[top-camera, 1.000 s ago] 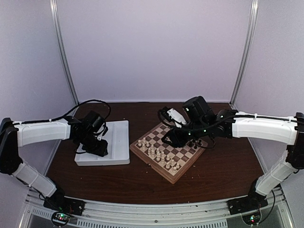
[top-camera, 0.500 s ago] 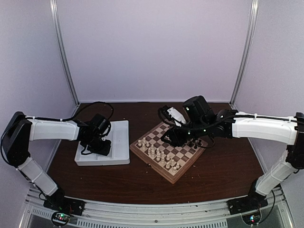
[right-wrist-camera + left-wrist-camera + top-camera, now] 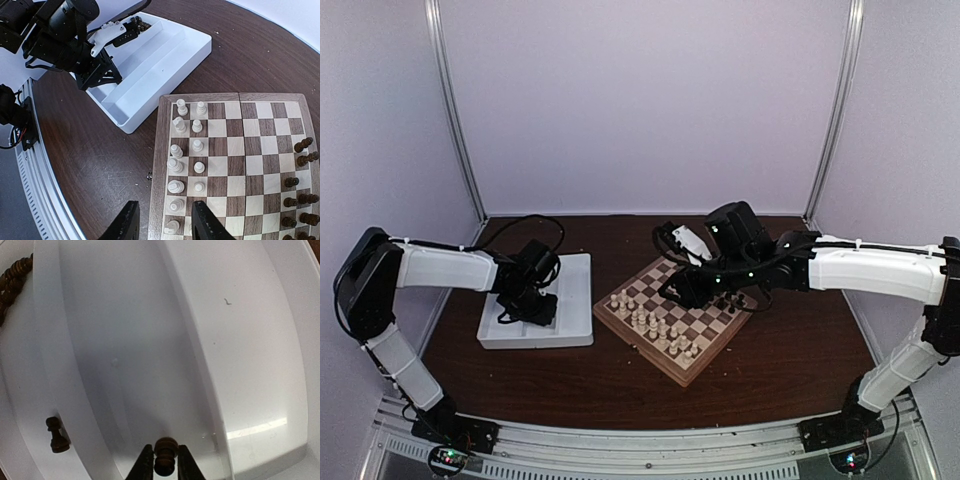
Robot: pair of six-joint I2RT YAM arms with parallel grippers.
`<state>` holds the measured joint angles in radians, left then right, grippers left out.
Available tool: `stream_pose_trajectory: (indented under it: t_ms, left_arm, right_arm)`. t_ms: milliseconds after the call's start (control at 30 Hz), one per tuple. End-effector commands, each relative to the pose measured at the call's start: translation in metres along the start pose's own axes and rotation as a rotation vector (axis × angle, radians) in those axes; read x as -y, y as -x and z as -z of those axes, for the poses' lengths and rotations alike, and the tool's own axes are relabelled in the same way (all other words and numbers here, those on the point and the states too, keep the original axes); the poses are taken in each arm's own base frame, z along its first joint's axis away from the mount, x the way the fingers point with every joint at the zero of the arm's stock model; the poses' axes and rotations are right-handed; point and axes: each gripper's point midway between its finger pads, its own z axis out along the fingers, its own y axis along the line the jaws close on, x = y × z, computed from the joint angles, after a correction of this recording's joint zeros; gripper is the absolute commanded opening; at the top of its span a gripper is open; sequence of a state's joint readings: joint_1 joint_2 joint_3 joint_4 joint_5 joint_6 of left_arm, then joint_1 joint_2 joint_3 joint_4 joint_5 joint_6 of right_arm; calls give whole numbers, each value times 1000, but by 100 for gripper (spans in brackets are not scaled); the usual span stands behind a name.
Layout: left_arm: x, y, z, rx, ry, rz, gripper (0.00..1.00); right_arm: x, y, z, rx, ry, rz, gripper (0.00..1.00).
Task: Set up the chess pieces on the board
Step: Pick up the chess piece from the storage box, then place the chess piece on the chessboard.
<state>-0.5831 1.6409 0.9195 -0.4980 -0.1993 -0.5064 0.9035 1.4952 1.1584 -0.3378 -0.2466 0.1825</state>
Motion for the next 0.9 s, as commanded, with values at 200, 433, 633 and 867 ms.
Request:
stream_pose_trajectory:
  t_ms: [200,433,633,867]
  left_arm:
    - [2,33,31,87,-19,-10,6]
    - [49,105,100,244,-244,-67,11]
    - [140,131,115,228,-463,-180,11]
    - [223,136,105,219,-529,-300,9]
  right_arm:
    - [-1,7,6,29,-5,11,38]
    - [4,19,18,82,-46,16,38]
    - [26,18,34,128,-166,-21,38]
    - [68,4,70,200,-355,-94,36]
